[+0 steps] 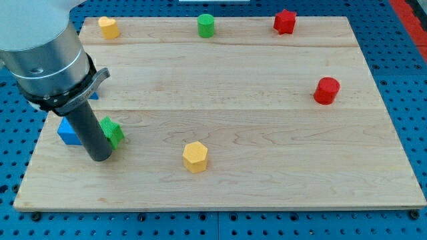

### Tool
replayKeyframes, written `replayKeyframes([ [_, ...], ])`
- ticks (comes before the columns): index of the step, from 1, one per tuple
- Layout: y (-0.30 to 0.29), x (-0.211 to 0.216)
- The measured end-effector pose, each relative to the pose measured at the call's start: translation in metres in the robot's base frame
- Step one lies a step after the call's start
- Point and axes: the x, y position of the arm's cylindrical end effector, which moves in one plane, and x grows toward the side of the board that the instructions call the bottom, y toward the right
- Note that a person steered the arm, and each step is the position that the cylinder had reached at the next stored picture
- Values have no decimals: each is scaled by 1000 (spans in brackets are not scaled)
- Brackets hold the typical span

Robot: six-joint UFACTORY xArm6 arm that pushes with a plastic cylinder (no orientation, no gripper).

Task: Move the green star closer to the yellow hexagon

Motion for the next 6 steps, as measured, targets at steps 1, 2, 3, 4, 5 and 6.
replayKeyframes([
  [1, -34, -8],
  [2, -38, -54],
  [3, 14, -71],
  [4, -6, -60],
  [5, -54, -44],
  [6, -4, -25],
])
